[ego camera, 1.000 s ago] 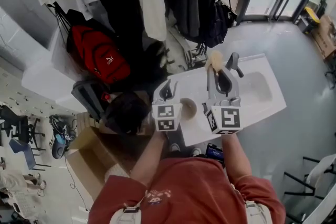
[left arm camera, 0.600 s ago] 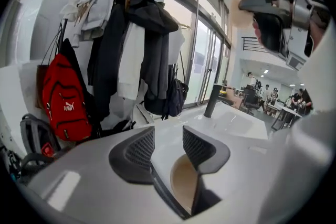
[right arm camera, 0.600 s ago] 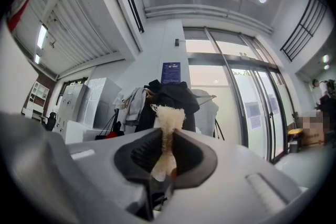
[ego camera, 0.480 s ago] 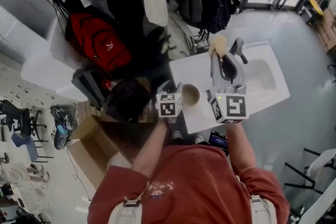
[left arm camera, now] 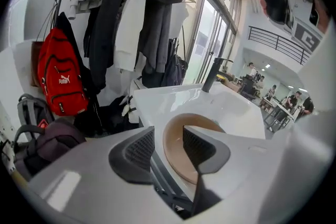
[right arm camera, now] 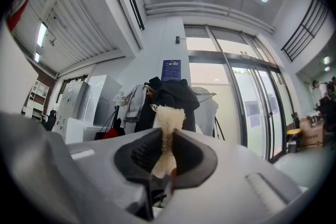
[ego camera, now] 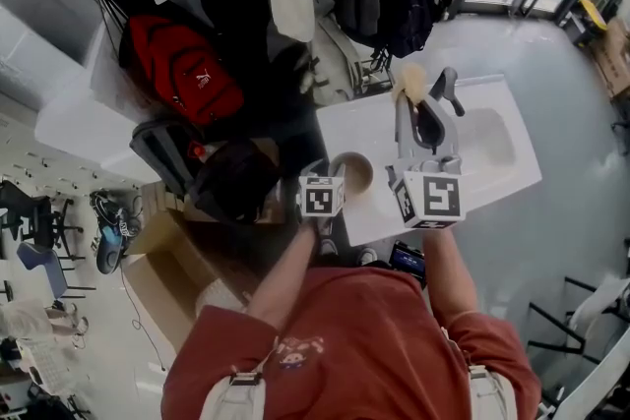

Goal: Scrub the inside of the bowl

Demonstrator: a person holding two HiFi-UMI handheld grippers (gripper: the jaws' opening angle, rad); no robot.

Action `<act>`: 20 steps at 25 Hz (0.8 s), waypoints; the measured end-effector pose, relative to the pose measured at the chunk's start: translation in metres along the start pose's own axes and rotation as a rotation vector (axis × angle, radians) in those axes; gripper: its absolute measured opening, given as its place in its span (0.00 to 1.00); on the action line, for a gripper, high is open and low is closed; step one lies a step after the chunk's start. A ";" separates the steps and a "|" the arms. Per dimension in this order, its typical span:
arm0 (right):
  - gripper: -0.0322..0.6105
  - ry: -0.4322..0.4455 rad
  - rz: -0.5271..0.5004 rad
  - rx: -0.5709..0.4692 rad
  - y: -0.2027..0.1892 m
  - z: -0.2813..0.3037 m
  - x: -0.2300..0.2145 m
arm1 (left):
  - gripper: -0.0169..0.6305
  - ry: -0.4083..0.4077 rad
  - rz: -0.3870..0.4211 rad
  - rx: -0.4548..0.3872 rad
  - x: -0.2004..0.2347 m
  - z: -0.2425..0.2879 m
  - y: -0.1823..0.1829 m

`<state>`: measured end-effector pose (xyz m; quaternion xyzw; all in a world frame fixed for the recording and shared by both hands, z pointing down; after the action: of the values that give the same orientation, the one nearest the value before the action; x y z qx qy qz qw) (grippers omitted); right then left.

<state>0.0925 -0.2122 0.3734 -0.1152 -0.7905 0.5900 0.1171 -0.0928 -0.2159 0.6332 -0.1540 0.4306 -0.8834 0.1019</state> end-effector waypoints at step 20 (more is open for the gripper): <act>0.12 0.001 0.004 0.021 -0.006 0.004 0.002 | 0.08 0.020 -0.047 0.049 -0.001 0.010 -0.016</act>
<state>0.0888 -0.2167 0.3778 -0.1159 -0.7839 0.5985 0.1174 -0.0892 -0.2135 0.6514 -0.1526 0.4063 -0.8973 0.0803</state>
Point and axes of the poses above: the fingertips, and each gripper's own axes: z forward along the fingers, x to its left, y out of its top, the point moved 9 cm from there along -z, backward along the fingers, and after that the axes turned 6 degrees about -x, right-handed, at the moved point
